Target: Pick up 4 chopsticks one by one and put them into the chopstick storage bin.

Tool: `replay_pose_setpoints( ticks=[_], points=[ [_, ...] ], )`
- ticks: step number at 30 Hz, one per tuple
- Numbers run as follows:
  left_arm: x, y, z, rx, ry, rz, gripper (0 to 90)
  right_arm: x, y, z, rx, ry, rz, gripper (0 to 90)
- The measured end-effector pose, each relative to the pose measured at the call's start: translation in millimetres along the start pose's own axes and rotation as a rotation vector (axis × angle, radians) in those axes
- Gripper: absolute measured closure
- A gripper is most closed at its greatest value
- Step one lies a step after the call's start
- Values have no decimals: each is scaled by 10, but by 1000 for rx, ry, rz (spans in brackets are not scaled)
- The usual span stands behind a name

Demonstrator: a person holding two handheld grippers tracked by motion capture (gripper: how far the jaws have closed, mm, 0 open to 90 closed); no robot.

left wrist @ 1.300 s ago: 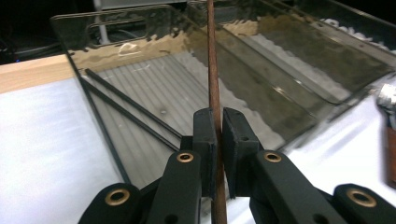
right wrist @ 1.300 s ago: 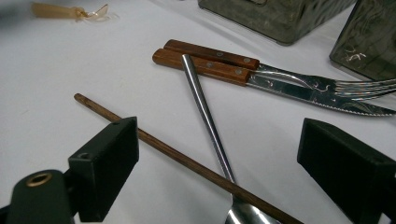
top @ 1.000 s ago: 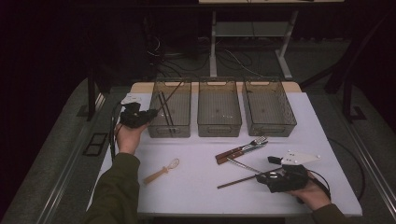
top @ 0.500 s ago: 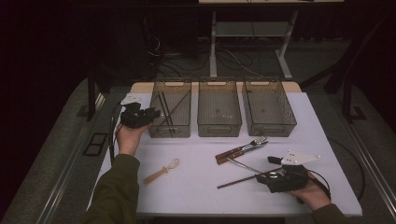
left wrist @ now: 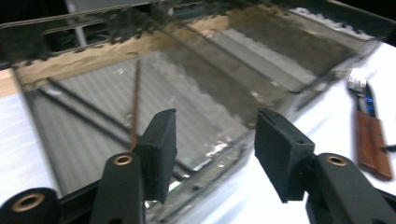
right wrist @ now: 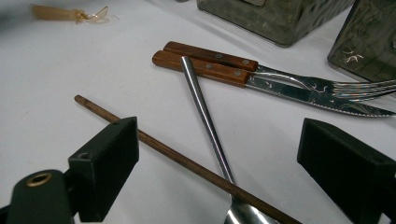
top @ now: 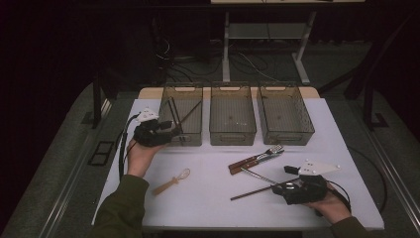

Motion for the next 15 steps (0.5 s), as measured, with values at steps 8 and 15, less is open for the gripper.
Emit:
replay_pose_setpoints(
  ticks=[8, 15],
  points=[
    [-296, 16, 67, 29, 35, 76, 362, 7, -7, -5, -4, -2, -6, 124],
    [-561, 21, 175, 56, 67, 139, 324, 8, -10, -8, -4, -5, -3, 124]
  ],
)
Point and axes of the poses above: each handheld gripper's, and its own axes: y roughly forward along the jaws, z roughly out of its underside, x roughly to its left, the point moved 5 cm from there along y, roughly forward along the jaws, and after that the axes turned 8 degrees about -x, right-handed, at the moved point
